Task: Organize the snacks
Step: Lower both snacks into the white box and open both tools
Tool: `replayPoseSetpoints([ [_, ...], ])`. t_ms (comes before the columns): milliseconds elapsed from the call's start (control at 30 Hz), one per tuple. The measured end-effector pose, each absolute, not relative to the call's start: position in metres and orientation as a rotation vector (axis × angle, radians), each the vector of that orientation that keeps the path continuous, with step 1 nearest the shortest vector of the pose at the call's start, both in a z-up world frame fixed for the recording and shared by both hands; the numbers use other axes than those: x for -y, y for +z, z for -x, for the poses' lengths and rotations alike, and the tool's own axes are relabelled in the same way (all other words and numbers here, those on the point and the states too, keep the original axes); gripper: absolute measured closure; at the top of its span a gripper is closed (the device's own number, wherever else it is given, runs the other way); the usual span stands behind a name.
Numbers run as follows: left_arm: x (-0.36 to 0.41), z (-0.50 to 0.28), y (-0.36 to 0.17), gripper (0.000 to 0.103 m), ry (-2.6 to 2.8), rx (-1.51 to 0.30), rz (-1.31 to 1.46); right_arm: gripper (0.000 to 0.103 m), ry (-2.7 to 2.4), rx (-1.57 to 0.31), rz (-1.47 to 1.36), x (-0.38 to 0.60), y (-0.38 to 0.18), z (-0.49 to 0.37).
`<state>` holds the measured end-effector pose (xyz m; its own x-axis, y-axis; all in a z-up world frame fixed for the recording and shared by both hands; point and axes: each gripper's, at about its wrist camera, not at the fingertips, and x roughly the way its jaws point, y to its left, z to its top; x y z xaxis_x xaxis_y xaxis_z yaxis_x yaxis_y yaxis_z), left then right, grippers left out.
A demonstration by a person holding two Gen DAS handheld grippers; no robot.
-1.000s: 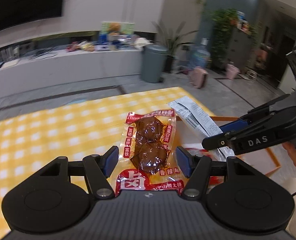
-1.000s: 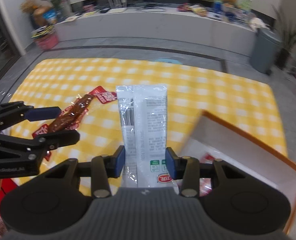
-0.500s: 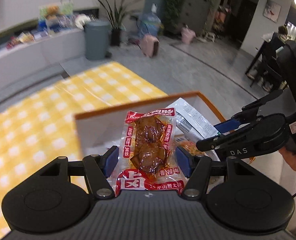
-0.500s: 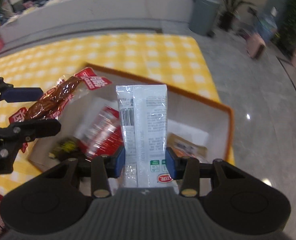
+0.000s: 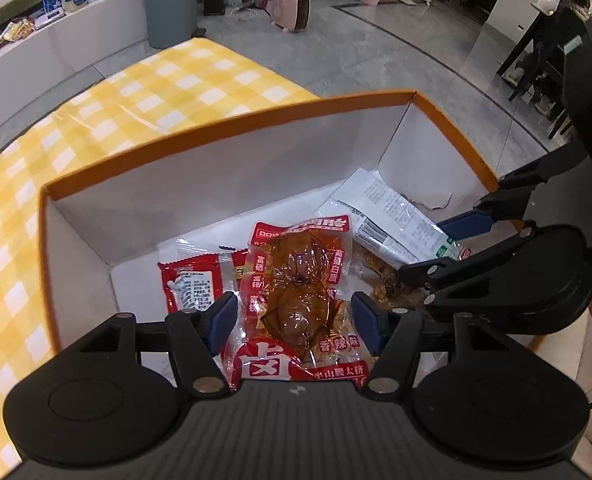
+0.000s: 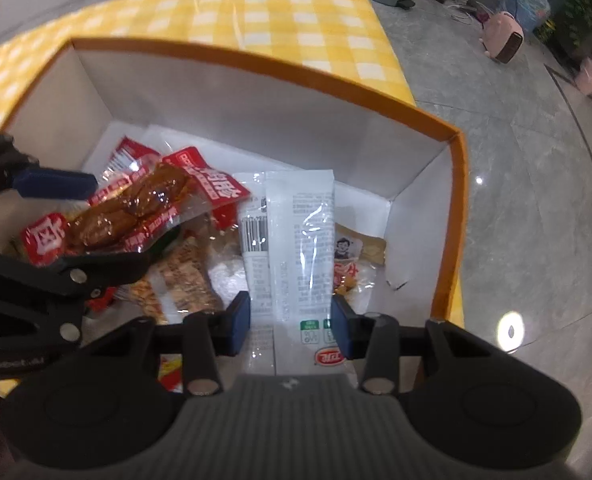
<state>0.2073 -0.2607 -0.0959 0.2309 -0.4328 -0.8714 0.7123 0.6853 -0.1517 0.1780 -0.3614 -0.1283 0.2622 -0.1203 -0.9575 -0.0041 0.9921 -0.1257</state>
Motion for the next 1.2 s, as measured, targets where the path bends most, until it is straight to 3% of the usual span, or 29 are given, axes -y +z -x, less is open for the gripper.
replayPoseSetpoints([
  [300, 0.267, -0.21, -0.106, 0.031, -0.811, -1.103, -0.353, 0.061, -0.054, -1.333, 0.189, 0.363, -0.145, -0.19],
  [600, 0.269, -0.21, -0.108, 0.019, -0.807, -1.083, -0.391, 0.059, -0.046, -1.336, 0.193, 0.364, -0.148, -0.191],
  [1000, 0.251, -0.207, -0.089, 0.018, -0.794, -1.074, -0.384, 0.035, -0.023, -1.356, 0.192, 0.355, -0.135, -0.189],
  [1067, 0.244, -0.206, -0.081, 0.018, -0.792, -1.06, -0.367, 0.02, -0.051, -1.332, 0.219, 0.351, -0.127, -0.186],
  [1200, 0.231, -0.201, -0.059, 0.018, -0.791, -1.027, -0.325, 0.02, -0.046, -1.283, 0.228, 0.343, -0.106, -0.177],
])
